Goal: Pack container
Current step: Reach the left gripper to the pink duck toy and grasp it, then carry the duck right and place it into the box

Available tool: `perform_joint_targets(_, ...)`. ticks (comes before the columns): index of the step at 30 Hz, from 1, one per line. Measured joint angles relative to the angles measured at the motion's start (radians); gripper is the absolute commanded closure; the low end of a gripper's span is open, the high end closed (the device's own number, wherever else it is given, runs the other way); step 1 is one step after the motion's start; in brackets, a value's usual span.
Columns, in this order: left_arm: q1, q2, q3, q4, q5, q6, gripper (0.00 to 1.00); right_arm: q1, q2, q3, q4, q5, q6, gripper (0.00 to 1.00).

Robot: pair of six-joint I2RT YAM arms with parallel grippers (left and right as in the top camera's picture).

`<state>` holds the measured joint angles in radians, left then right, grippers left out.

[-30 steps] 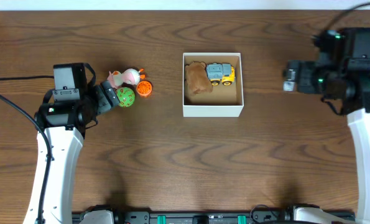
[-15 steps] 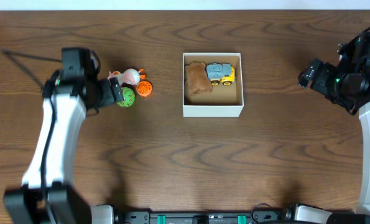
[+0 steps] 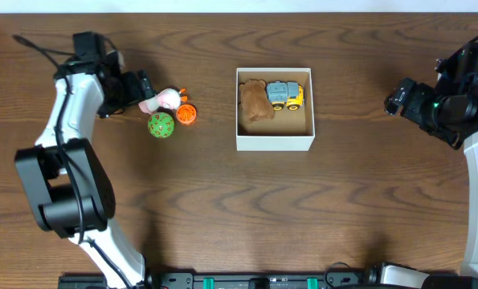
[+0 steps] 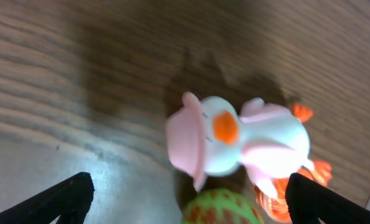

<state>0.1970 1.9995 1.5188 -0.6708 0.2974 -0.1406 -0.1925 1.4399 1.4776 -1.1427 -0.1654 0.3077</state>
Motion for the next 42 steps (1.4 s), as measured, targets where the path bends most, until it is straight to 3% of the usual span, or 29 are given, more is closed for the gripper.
perform_joint_targets(9,0.014,0.080,0.000,0.040,0.097,-0.013,0.12,0.000,0.000,0.000,0.000,0.000,0.000,0.01)
perform_joint_targets(13,0.003,0.119,0.000,0.050,0.108,-0.018,0.24,0.000,0.000,0.000,0.000,0.000,0.000,0.01)
perform_joint_targets(19,0.002,0.136,0.001,0.067,0.124,-0.015,0.62,0.000,0.000,0.000,-0.002,0.000,0.000,0.01)
perform_joint_targets(27,0.003,0.124,0.001,0.069,0.135,-0.008,0.78,0.000,0.000,0.000,-0.013,0.000,0.000,0.01)
perform_joint_targets(32,-0.013,0.005,0.001,0.053,0.145,0.011,0.85,0.000,0.000,0.000,-0.021,0.000,0.000,0.01)
perform_joint_targets(36,-0.069,-0.207,0.001,0.046,0.145,0.027,0.88,0.000,0.000,0.000,-0.021,0.000,0.000,0.01)
perform_joint_targets(42,-0.267,-0.483,0.017,-0.024,0.151,0.038,0.90,0.000,0.000,0.000,-0.021,0.001,0.000,0.01)
